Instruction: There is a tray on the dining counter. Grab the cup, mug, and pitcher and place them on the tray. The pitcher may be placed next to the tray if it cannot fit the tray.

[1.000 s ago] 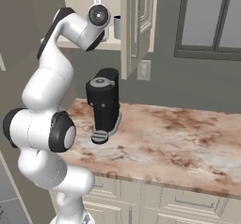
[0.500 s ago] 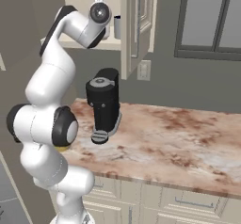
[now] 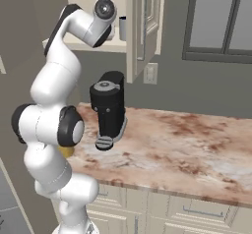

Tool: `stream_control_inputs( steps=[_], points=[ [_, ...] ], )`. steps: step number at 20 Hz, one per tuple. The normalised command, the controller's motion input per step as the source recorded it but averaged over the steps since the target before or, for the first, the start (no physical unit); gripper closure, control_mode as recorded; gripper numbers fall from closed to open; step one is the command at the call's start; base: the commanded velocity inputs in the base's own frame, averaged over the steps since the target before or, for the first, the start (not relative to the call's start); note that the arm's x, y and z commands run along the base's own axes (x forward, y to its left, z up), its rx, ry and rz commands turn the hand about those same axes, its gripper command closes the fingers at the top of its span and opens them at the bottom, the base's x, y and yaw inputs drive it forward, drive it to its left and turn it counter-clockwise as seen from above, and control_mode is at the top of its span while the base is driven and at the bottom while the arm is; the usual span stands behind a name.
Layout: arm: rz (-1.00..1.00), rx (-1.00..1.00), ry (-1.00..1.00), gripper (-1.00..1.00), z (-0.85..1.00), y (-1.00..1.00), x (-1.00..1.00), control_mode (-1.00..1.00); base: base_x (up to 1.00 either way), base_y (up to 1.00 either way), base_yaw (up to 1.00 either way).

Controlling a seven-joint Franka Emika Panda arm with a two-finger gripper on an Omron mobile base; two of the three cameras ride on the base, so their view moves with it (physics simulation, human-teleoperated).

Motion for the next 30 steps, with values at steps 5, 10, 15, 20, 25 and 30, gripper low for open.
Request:
stream_control_inputs(
  steps=[5,10,15,20,25,30],
  points=[
    [0.00,0.00,0.01,-1.00,0.00,0.00,0.15,-1.00,0.00,0.00,0.00],
    [0.02,0.00,0.02,-1.00,0.00,0.00,0.12,-1.00,0.00,0.00,0.00],
    [0.01,0.00,0.05,-1.00,0.00,0.00,0.22,-1.00,0.00,0.00,0.00],
    [0.01,0.00,0.05,-1.00,0.00,0.00,0.19,-1.00,0.00,0.00,0.00],
    [0.02,0.00,0.11,-1.00,0.00,0.00,0.00,-1.00,0.00,0.00,0.00],
    [0.02,0.00,0.09,1.00,0.00,0.06,0.00,-1.00,0.00,0.00,0.00]
  ],
)
